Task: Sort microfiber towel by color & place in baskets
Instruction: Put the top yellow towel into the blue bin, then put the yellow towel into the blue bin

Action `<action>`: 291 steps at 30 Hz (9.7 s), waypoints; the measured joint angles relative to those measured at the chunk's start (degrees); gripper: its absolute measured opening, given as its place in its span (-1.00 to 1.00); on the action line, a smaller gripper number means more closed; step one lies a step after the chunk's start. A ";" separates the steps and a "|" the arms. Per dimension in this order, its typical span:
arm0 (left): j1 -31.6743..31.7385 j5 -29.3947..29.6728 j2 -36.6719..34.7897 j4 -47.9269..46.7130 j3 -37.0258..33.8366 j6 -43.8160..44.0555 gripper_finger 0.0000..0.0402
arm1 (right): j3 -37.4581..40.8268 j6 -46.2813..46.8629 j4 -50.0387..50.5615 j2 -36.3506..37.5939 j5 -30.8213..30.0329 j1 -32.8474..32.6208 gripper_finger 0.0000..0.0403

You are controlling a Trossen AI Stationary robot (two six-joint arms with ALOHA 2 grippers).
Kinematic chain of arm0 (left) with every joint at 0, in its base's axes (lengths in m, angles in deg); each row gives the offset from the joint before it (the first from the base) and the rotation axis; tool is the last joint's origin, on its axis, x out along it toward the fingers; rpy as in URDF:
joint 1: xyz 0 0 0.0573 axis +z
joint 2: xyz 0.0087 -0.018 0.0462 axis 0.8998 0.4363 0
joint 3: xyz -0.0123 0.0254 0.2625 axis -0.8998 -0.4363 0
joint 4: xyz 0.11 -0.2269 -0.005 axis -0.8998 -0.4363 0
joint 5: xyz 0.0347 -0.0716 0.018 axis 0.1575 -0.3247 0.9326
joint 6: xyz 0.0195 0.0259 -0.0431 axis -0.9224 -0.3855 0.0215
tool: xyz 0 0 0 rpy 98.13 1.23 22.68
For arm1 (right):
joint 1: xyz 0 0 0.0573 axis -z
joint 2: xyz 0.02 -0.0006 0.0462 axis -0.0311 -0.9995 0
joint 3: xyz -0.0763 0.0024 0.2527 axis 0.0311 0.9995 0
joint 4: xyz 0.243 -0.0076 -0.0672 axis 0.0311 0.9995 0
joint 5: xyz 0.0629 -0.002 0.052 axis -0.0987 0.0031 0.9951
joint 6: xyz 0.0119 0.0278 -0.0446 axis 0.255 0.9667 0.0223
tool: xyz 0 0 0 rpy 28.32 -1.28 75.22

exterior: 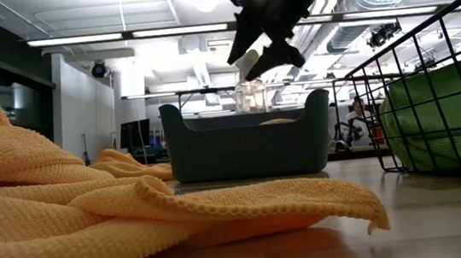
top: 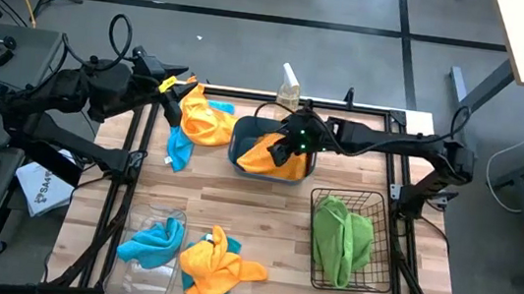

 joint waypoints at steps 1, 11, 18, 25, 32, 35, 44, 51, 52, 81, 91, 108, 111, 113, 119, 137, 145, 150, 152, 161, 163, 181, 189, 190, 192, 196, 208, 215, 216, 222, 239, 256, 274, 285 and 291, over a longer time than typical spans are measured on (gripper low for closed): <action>0.00 0.00 0.11 0.00 0.00 0.10 -0.06 | 0.00 -0.72 1.09 0.29 1.91 0.39 0.26; 5.66 -20.94 5.46 -23.58 -0.86 22.14 -0.06 | 0.00 -1.07 4.54 5.80 14.60 2.24 0.31; 15.73 -20.98 11.16 -24.74 -14.71 27.93 -0.06 | 0.00 -3.17 1.95 12.29 16.23 2.27 0.31; 28.72 -25.99 14.56 -8.43 -29.82 26.10 -0.06 | 0.00 -4.60 1.06 19.30 12.49 2.28 0.31; 35.85 -27.13 16.92 -3.29 -32.70 22.42 -0.06 | 0.00 -4.34 2.43 21.55 11.06 2.24 0.31; 37.15 -27.75 18.95 -1.16 -32.70 20.04 -0.06 | 0.00 -4.56 2.86 21.30 9.39 2.24 0.31; 39.06 -26.05 27.30 0.37 -32.72 18.45 -0.06 | 0.00 -4.31 3.53 21.23 8.51 2.24 0.31; 39.08 -23.24 30.57 0.30 -32.72 15.77 -0.24 | 0.00 -3.16 3.53 21.23 6.22 2.22 0.31; 39.07 -23.29 30.53 0.29 -32.72 15.00 -0.34 | 0.00 -3.17 3.53 21.23 5.92 2.22 0.31; 19.22 -38.92 5.10 22.26 2.03 4.39 -1.00 | 0.00 -6.11 -0.78 21.18 5.05 2.24 0.31; 18.00 -51.34 15.47 37.10 -6.44 6.32 -1.00 | 0.00 -8.59 -0.45 22.59 5.12 1.85 0.31; 17.07 -46.40 13.89 67.95 -41.72 20.06 -1.00 | 0.00 -8.81 4.16 29.14 0.41 1.85 0.31; 16.22 -46.42 13.88 65.23 -44.08 21.19 -1.00 | 0.00 -8.80 4.48 29.11 -0.40 1.85 0.31; 15.78 -46.48 13.91 62.76 -44.64 23.71 -1.00 | 0.00 -8.81 4.49 29.07 -0.83 1.85 0.31; 15.65 -45.83 14.17 58.07 -44.74 25.52 -0.88 | 0.00 -8.63 5.10 29.05 -4.82 1.85 0.31; 14.10 -45.09 17.22 36.55 -26.79 7.69 0.12 | 0.00 -7.28 5.48 27.39 -4.88 1.85 0.31; 13.54 -46.00 31.51 21.89 -16.94 3.54 0.13 | 0.00 -7.26 5.53 24.77 -4.45 1.85 0.31; 13.07 -41.15 36.75 11.23 -9.00 -1.54 0.13 | 0.00 -7.15 5.78 25.01 -3.78 1.85 0.31; 13.11 -39.27 37.01 9.18 -6.28 -3.50 0.13 | 0.00 -7.17 5.64 25.17 -3.63 1.85 0.31; 12.99 -34.65 33.01 2.11 -2.48 -8.19 0.13 | 0.00 -7.21 7.45 25.31 -3.65 1.85 0.31; 13.24 -37.41 31.19 5.77 -3.31 -5.95 0.13 | 0.00 -7.26 7.91 25.31 -3.65 1.85 0.31; 11.36 -36.57 38.40 36.37 -20.44 2.17 -0.98 | 0.00 -8.79 7.49 25.53 -3.71 1.85 0.31; 12.11 -38.73 48.06 36.33 -20.66 6.61 -0.99 | 0.00 -7.02 7.34 25.53 -3.87 1.85 0.31; 12.11 -39.60 48.01 36.36 -20.68 7.05 -0.99 | 0.00 -6.74 7.34 25.53 -3.86 1.85 0.31; 12.11 -40.62 46.50 36.54 -20.66 7.42 -0.99 | 0.00 -6.65 7.33 25.53 -3.85 1.85 0.31; 12.36 -40.70 40.61 36.89 -20.63 2.65 -0.99 | 0.00 -6.65 6.68 25.53 -3.85 1.85 0.31; 11.16 -40.88 23.17 25.57 -20.57 1.91 -0.92 | 0.00 -7.72 0.56 25.23 -2.76 1.85 0.31; 1.76 -43.17 15.93 13.72 -20.57 8.00 -0.63 | 0.00 -8.68 0.74 22.22 5.10 0.74 0.31; -0.42 -43.41 15.54 13.17 -20.57 8.92 -0.57 | 0.00 -9.42 0.85 21.76 5.82 0.26 0.31; -14.38 -42.67 16.36 12.42 -20.55 13.57 -0.13 | 0.00 -12.02 -0.82 19.05 7.98 -3.60 0.31; -31.87 -38.93 25.72 7.97 -18.03 6.42 0.28 | 0.00 8.00 -10.33 18.73 4.64 -22.88 0.31; -37.02 -40.62 42.40 17.34 -18.03 8.98 0.28 | 0.00 9.96 -10.24 18.67 -11.65 -32.45 0.31; -26.96 -45.38 39.44 1.22 -5.09 6.84 -0.96 | 0.02 5.21 -12.26 18.66 -8.13 -32.40 0.31; -9.03 -16.54 31.82 -0.92 19.45 -19.00 -0.99 | 0.02 -3.48 -21.77 25.17 -8.30 -32.40 0.31; 0.57 -17.24 31.05 7.71 19.71 -20.07 -1.00 | 0.02 -5.72 -21.54 28.06 -10.82 -32.40 0.31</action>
